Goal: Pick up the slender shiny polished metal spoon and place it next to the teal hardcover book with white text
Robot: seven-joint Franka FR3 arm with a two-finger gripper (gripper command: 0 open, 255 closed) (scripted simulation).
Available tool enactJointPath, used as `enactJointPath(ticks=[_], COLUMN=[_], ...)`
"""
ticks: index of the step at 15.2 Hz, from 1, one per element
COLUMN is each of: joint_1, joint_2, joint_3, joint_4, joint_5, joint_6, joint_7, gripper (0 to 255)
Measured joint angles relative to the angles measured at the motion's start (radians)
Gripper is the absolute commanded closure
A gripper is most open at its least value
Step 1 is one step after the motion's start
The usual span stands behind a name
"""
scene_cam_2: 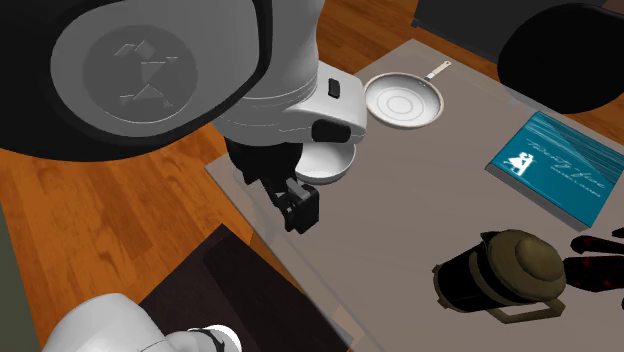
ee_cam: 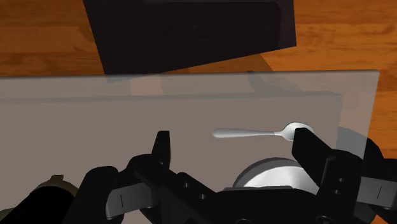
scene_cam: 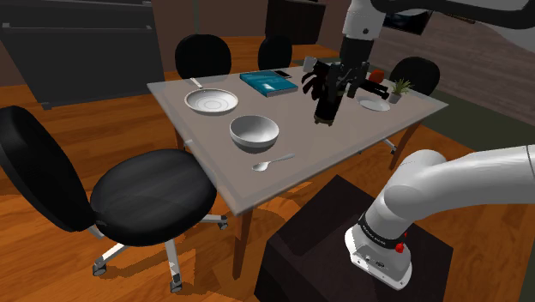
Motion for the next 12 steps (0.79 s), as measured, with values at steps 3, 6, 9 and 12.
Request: enactJointPath(ticks=[3, 6, 9, 12], joint_1=[0.003, 0.016, 0.032, 0.045], joint_2=[-0.001, -0.006, 0.022, 0.058], joint_3=[0.014, 0.060, 0.112, 0.163], joint_4=[-0.039, -0.108, -0.170, -0.225], joint_5=[0.006, 0.029, 0.055, 0.073], joint_6=[0.047, 0.139, 0.259, 0.380], joint_7=[0.014, 0.059, 0.111, 0.159], gripper=[0, 0, 0, 0])
